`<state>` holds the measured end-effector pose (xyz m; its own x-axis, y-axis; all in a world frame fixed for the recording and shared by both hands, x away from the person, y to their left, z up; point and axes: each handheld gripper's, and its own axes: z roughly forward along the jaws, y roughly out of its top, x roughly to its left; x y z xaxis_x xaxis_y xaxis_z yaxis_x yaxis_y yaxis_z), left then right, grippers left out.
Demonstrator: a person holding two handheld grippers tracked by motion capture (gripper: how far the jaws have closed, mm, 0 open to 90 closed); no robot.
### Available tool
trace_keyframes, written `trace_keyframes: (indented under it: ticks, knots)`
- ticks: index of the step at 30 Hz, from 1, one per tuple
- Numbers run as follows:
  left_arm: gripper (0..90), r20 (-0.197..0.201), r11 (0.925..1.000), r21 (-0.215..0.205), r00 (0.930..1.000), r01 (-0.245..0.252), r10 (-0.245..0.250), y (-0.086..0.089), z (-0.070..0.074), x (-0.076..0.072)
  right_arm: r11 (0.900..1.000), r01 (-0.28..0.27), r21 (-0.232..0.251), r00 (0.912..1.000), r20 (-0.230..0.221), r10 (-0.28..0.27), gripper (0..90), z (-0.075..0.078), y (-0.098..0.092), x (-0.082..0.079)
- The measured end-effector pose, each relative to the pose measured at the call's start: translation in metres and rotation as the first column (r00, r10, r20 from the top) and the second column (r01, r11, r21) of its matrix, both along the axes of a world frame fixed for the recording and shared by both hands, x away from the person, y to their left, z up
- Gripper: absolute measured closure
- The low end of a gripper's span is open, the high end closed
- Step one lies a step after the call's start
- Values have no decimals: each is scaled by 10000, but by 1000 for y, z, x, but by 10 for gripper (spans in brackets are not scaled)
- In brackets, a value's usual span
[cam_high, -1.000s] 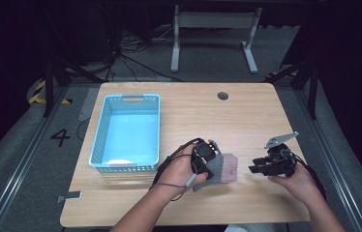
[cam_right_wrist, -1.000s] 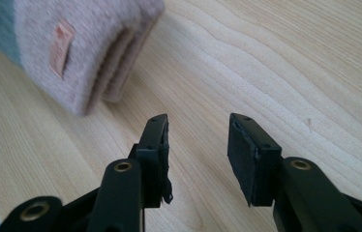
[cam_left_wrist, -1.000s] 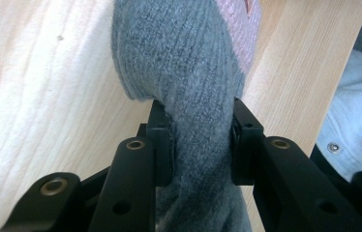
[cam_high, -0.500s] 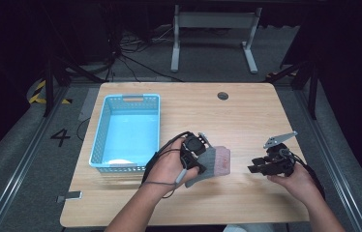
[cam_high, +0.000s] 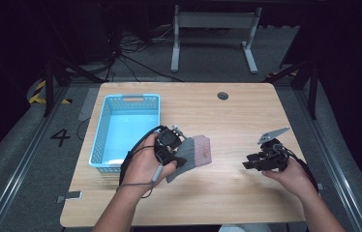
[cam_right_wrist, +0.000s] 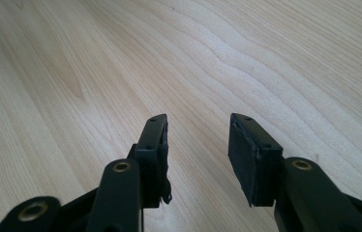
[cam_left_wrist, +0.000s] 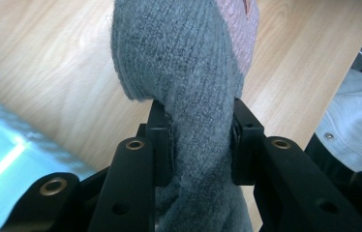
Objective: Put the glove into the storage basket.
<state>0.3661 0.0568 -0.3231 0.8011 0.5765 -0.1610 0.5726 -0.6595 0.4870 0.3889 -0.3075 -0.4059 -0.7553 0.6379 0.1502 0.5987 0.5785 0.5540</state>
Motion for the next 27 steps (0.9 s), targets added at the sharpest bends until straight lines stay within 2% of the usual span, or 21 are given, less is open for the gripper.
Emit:
trace_keyframes:
  ticks: [6,13,20,27]
  knots:
    - [690,94,9992,-175,9993,-372,374,24,10,6,10000,89,-20,9999,-86,-89,595,-2,0,-3]
    - [690,132,9972,-291,9976,-682,686,42,16,14,9997,240,9,9995,-184,-239,593,-3,-3,-4]
    - [690,190,9918,-373,9922,-1222,1229,60,16,24,9998,205,-53,9995,-247,-206,593,-6,-1,-4]
    - [689,235,9817,-398,9820,-1864,1874,77,15,35,9998,189,-46,9994,-286,-190,585,-6,0,-2]
